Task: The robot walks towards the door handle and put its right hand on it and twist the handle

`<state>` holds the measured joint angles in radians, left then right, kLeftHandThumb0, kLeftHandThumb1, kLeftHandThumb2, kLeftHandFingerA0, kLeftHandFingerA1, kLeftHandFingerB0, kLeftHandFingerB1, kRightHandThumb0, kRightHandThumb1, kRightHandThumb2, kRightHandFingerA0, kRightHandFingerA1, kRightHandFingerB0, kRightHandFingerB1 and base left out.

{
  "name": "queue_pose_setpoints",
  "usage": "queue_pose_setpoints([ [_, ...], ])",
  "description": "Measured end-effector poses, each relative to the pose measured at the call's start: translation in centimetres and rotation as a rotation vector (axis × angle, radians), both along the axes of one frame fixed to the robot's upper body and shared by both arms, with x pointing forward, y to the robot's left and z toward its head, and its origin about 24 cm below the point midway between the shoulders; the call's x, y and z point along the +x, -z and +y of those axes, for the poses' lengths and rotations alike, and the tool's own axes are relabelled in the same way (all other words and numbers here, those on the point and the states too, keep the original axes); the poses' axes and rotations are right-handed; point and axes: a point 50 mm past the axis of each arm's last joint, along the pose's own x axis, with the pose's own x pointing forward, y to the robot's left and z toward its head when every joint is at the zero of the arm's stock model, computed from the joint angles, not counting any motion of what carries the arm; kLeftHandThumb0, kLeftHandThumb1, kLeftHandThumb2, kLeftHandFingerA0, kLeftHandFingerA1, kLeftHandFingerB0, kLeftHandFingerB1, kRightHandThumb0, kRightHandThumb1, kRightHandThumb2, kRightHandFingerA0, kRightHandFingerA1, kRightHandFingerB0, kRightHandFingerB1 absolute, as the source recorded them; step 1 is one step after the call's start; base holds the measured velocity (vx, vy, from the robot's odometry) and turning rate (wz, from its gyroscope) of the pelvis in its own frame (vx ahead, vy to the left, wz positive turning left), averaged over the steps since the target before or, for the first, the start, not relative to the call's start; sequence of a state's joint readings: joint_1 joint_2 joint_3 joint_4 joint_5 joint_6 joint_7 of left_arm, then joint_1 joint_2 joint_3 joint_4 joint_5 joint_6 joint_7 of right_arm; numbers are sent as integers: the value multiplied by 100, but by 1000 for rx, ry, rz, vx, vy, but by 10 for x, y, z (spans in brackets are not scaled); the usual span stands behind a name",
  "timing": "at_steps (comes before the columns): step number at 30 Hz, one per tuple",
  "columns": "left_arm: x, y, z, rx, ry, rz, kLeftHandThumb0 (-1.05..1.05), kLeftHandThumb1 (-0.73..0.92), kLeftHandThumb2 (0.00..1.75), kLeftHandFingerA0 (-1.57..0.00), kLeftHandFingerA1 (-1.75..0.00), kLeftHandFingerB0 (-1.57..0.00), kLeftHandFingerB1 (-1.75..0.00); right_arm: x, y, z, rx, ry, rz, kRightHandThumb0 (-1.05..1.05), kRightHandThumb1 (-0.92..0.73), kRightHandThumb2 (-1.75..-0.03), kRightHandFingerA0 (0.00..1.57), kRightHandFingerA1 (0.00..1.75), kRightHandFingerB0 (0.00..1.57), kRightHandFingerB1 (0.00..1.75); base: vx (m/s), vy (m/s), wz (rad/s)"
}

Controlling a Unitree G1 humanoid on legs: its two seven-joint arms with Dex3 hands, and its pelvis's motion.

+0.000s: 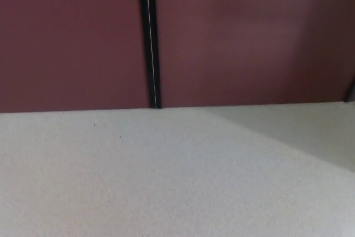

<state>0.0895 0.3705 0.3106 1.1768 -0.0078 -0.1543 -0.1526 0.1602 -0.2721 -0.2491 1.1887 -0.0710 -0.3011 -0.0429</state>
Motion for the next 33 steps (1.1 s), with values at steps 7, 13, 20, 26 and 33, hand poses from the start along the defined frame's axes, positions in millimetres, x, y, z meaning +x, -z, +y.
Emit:
queue_pose_setpoints([
  [7,6,-2,2,-20,7,-37,-16,60,60,-49,-41,-44,-39,6,-1,2,-13,0,-46,-27,-56,-57,71,45,48,37,0,0,0],
  [13,15,-4,2,-25,19,-70,-15,59,59,-49,-41,-44,-39,11,-3,2,-22,-6,-81,-38,-48,-68,59,50,42,44,0,0,0],
  [20,14,-5,3,-19,30,-74,-15,59,59,-49,-41,-43,-39,13,-5,2,-40,-5,-114,-38,-48,-68,59,50,41,44,26,6,-9],
  [26,15,-5,1,-14,54,-82,-14,59,59,-47,-40,-41,-37,14,-7,-1,-66,2,-132,-41,-47,-69,57,50,43,45,10,-7,5],
  [33,11,-4,2,-13,57,-67,-15,59,59,-46,-40,-40,-37,9,-6,0,-77,2,-123,-41,-47,-69,57,50,43,45,73,76,-6],
])
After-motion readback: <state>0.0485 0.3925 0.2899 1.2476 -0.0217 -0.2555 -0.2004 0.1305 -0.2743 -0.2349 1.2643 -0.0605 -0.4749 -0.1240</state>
